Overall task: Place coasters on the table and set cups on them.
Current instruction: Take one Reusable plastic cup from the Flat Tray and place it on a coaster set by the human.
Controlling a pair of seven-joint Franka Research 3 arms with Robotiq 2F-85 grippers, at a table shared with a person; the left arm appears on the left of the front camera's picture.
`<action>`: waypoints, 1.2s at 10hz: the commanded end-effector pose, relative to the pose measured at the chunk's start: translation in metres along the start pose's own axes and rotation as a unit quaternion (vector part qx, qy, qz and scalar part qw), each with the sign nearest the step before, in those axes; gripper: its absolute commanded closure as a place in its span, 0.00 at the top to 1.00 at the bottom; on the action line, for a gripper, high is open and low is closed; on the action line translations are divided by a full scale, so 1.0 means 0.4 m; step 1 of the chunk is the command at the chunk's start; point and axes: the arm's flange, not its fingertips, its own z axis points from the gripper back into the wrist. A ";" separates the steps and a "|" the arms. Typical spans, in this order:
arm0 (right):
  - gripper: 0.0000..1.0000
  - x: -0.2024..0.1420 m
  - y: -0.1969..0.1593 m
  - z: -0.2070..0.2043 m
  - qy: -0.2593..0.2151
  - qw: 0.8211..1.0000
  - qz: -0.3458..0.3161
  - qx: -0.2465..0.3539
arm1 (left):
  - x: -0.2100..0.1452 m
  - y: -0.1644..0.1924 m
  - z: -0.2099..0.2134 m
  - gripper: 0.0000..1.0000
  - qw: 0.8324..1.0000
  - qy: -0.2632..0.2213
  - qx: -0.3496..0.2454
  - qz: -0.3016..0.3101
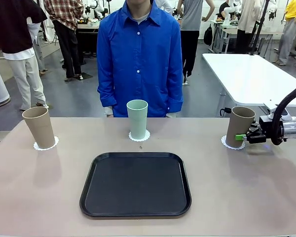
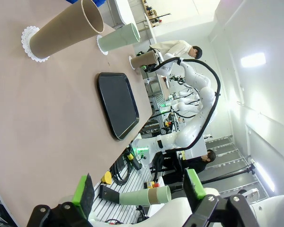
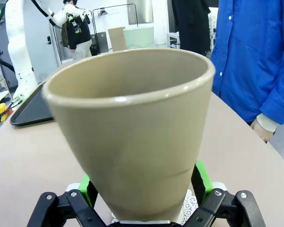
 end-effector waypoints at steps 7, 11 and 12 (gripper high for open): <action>1.00 -0.008 -0.013 0.017 -0.002 1.000 -0.004 0.019 | -0.001 -0.009 -0.001 1.00 1.000 -0.002 0.006 0.008; 1.00 -0.007 -0.024 0.037 -0.001 1.000 -0.008 0.015 | -0.001 -0.009 -0.001 1.00 1.000 -0.002 0.006 0.008; 1.00 -0.009 -0.027 0.045 -0.001 1.000 -0.010 0.014 | -0.001 -0.009 -0.001 1.00 1.000 -0.002 0.006 0.008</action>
